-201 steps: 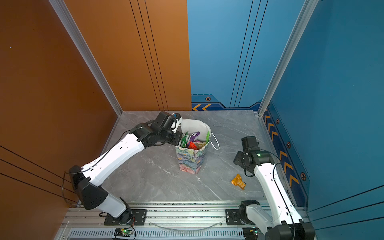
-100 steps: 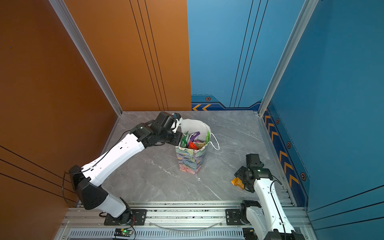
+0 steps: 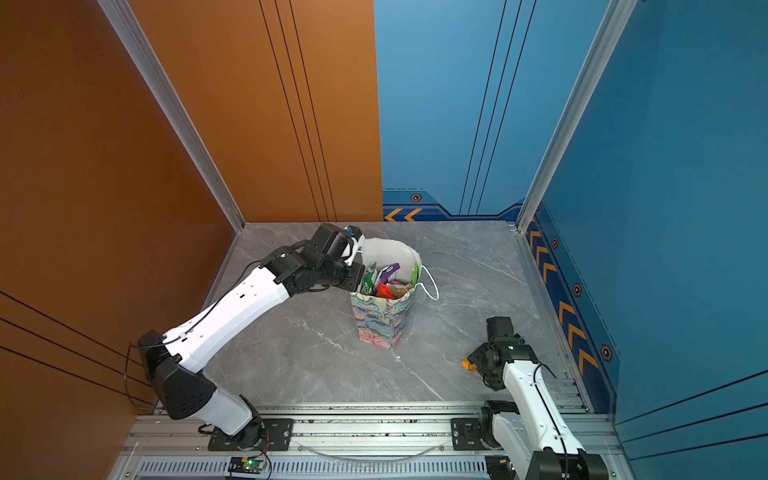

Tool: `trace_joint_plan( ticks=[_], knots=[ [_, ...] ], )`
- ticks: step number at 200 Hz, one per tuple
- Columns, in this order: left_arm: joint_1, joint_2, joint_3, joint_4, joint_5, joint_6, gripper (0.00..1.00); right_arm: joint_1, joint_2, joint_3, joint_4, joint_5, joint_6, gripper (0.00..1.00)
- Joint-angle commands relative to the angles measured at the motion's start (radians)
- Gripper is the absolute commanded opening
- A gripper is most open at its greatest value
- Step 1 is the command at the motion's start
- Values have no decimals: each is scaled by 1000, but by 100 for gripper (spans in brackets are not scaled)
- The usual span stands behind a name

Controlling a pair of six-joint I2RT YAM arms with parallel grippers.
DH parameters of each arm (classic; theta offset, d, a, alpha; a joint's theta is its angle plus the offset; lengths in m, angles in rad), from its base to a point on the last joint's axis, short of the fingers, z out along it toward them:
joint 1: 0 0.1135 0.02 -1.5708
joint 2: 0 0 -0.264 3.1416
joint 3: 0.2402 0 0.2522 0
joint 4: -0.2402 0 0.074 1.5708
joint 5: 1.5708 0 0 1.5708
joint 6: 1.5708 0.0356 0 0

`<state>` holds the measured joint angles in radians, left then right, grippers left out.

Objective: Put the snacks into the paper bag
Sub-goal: 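Lower the right gripper and close it on the orange packet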

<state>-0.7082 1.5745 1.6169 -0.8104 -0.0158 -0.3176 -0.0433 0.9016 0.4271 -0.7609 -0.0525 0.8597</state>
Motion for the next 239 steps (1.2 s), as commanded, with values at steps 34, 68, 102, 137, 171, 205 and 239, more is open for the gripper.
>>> trace_joint_plan(
  ticks=[34, 68, 102, 137, 171, 205, 239],
  knots=[
    [-13, -10, -11, 24, -18, 15, 2, 51, 70, -18, 83, 28, 34, 60],
    [-14, -7, -11, 24, -18, 15, 2, 93, 108, -29, 126, 29, 63, 60],
    [-13, -8, -11, 24, -16, 15, 2, 121, 142, -25, 159, 27, 75, 55],
    [-13, -9, -11, 24, -18, 15, 2, 142, 153, -19, 163, 21, 87, 47],
    [-15, -10, -11, 25, -18, 15, 2, 164, 138, -24, 164, 35, 106, 42],
    [-15, -11, -11, 24, -20, 15, 2, 176, 147, -20, 193, 3, 128, 40],
    [-15, -14, -11, 24, -18, 15, 2, 205, 168, -1, 193, 11, 131, 39]
  ],
)
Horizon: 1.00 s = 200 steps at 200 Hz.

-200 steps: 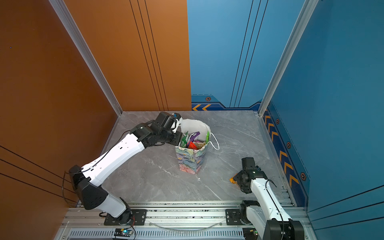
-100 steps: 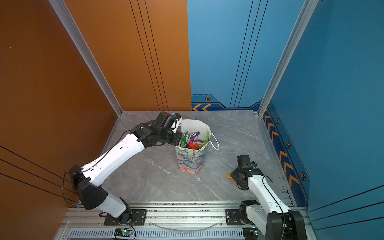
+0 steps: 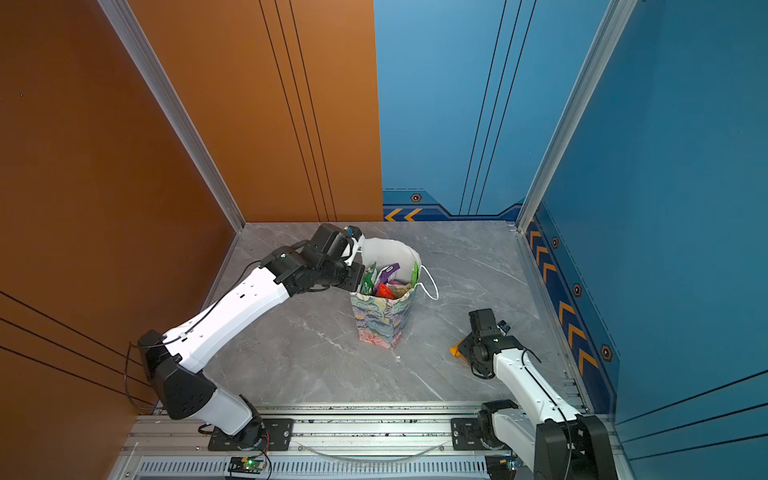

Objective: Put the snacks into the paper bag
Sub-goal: 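Lower the right gripper and close it on the orange packet, then lift the orange packet and carry it over the bag opening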

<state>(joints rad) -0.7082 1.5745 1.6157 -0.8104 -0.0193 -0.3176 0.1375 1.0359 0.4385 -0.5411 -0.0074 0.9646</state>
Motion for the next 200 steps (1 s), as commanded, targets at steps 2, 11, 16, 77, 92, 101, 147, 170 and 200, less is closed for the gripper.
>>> trace_joint_plan(
  ticks=[2, 11, 16, 77, 92, 101, 147, 170, 200],
  knots=[
    [-15, -13, -10, 24, -14, 15, 2, 25, 36, -12, -26, -33, 28, 39],
    [-16, -13, -10, 24, -14, 15, 2, 30, 39, -11, -25, -33, 29, 39],
    [-15, -13, -10, 24, -14, 15, 2, 33, 41, -11, -24, -34, 31, 39],
    [-16, -13, -10, 24, -14, 15, 2, 34, -36, 7, -11, -33, 48, 35],
    [-14, -14, -10, 24, -16, 15, 2, 34, -43, 17, -11, -44, 47, 35],
    [-14, -14, -10, 24, -16, 15, 1, 36, -43, 26, -19, -47, 46, 35],
    [-15, -11, -10, 24, -16, 15, 1, 38, -70, 78, -48, -45, 46, 35],
    [-16, -11, -10, 24, -17, 15, 2, 41, -82, 175, -95, -22, -24, 35],
    [-16, -13, -10, 24, -16, 15, 1, 39, -58, 322, -174, 38, -115, 35]
  ],
)
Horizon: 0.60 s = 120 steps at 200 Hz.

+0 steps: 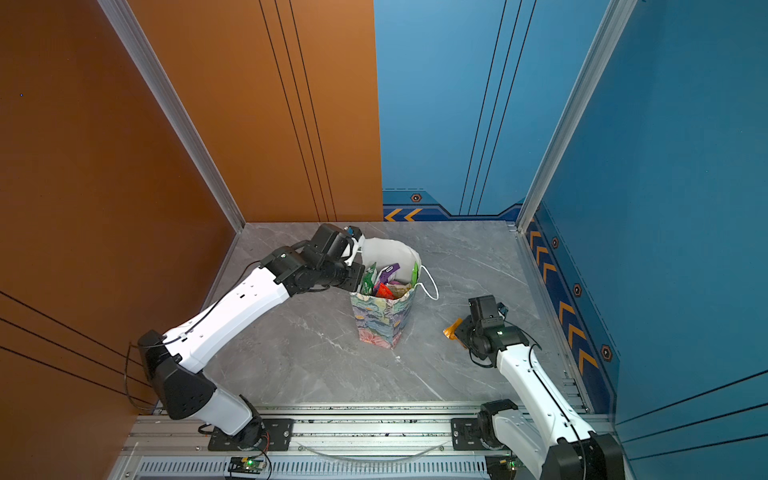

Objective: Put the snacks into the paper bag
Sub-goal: 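Lift the orange packet and carry it over the bag opening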

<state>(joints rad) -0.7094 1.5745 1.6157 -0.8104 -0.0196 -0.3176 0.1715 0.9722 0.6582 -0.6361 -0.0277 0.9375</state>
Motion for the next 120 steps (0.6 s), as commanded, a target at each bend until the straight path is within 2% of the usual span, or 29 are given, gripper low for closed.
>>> trace_joint_plan(
  ticks=[1, 36, 80, 120],
  knots=[
    [-15, -14, -10, 24, -15, 15, 2, 4, 7, 105, -79, 58, -88, 35],
    [-14, -13, -10, 25, -14, 14, 2, 5, 54, 188, -22, 8, -61, 34],
    [-14, -10, -8, 22, -13, 16, 2, -9, 99, 338, -26, 58, -106, 34],
    [-18, -17, -8, 22, -20, 18, 2, -31, 143, 531, -70, 37, -139, 34]
  ],
)
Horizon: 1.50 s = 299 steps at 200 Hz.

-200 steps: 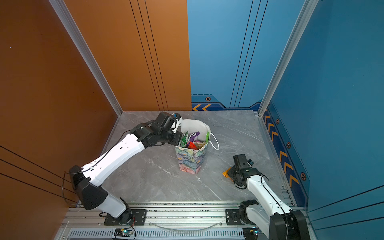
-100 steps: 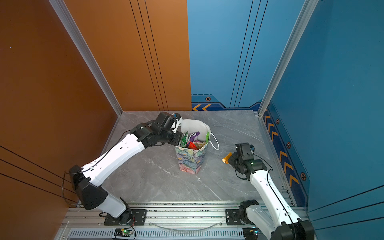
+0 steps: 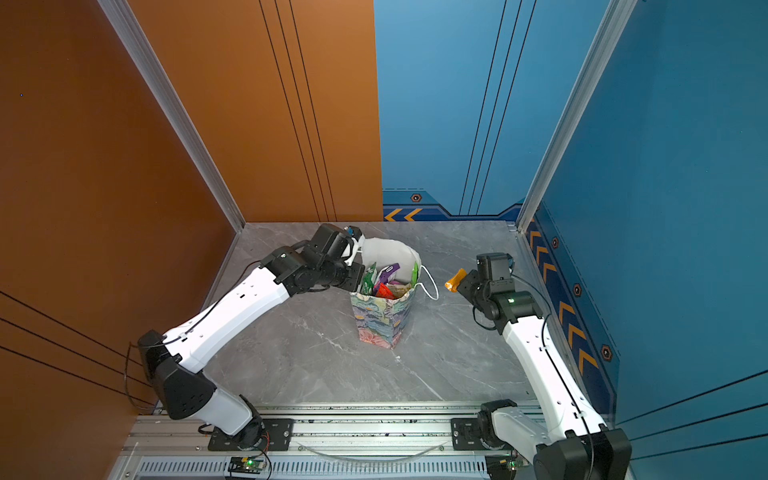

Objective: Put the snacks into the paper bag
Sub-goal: 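Lift the orange packet and carry it over the bag opening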

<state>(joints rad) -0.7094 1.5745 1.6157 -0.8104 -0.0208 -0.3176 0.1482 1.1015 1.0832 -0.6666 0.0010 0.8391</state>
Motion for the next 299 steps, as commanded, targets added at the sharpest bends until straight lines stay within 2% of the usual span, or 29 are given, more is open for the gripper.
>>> trace_joint_plan(
  ticks=[1, 35, 90, 120, 161, 195, 235, 299],
  knots=[
    [-18, -16, -8, 22, -19, 18, 1, -7, 14, 110, -39, 6, -41, 34],
    [-18, -15, -8, 22, -14, 17, 2, 42, 42, 233, -51, -19, -37, 33],
    [-18, -15, -9, 22, -22, 18, 2, 262, 71, 354, -47, 100, -87, 31],
    [-18, -16, -8, 22, -22, 18, 2, 349, 96, 379, -42, 140, -121, 31],
    [-17, -19, -8, 22, -22, 19, 2, 510, 173, 426, -47, 237, -191, 30],
    [-19, -25, -8, 22, -25, 20, 1, 611, 269, 491, -79, 265, -249, 29],
    [-18, -30, -8, 22, -25, 20, 2, 664, 373, 567, -151, 260, -299, 30],
    [-18, -32, -8, 22, -24, 19, 2, 666, 400, 558, -150, 251, -298, 30]
  ],
)
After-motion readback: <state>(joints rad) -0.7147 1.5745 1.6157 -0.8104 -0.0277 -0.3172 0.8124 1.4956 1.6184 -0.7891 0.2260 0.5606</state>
